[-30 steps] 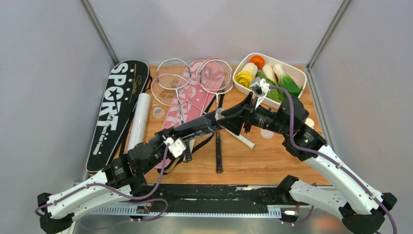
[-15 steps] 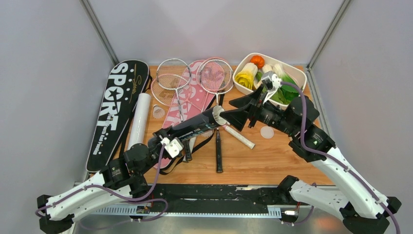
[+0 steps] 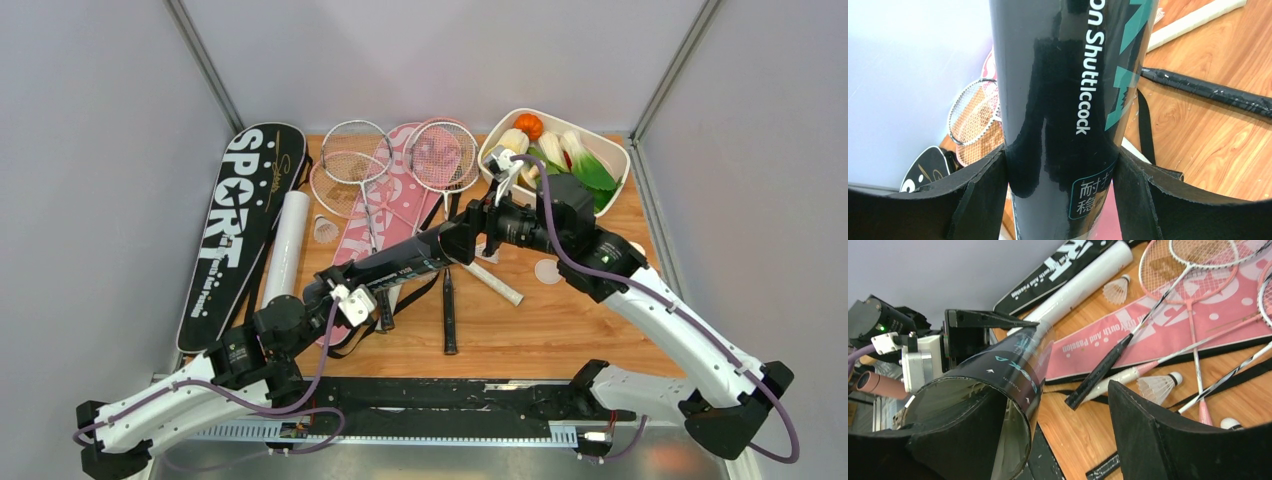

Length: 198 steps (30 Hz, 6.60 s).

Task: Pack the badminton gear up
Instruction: Adjust the shuttlecock in the shuttle tube, then close the lid on the shuttle tube.

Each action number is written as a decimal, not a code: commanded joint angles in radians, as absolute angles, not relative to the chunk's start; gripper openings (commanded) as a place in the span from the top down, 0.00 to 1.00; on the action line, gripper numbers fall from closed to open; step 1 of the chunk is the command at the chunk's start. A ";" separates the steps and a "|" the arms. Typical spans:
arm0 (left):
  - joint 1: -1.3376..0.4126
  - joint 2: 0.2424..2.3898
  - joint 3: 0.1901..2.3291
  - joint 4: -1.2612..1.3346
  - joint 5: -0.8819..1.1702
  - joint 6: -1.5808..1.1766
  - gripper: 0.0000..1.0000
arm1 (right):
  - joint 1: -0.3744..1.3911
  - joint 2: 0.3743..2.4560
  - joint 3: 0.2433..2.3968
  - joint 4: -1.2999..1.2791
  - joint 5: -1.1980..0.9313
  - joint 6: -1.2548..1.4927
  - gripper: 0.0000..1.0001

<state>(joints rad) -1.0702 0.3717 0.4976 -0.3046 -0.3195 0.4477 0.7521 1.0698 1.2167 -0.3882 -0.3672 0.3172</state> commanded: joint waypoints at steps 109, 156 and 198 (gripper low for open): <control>-1.072 0.397 0.501 -0.261 -0.374 0.446 1.00 | 0.319 0.831 0.975 -0.363 -0.513 0.233 1.00; -1.072 0.350 0.485 -0.211 -0.253 0.512 1.00 | 0.762 0.800 0.966 -0.048 -0.749 0.429 1.00; -1.072 0.284 0.436 -0.140 -0.211 0.579 1.00 | 0.762 0.776 0.977 -0.118 -0.545 0.534 0.62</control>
<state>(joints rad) -1.0634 0.2905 0.3954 -0.2722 -0.2295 0.5915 0.7620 0.7937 0.9375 -0.0761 -0.6731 0.5270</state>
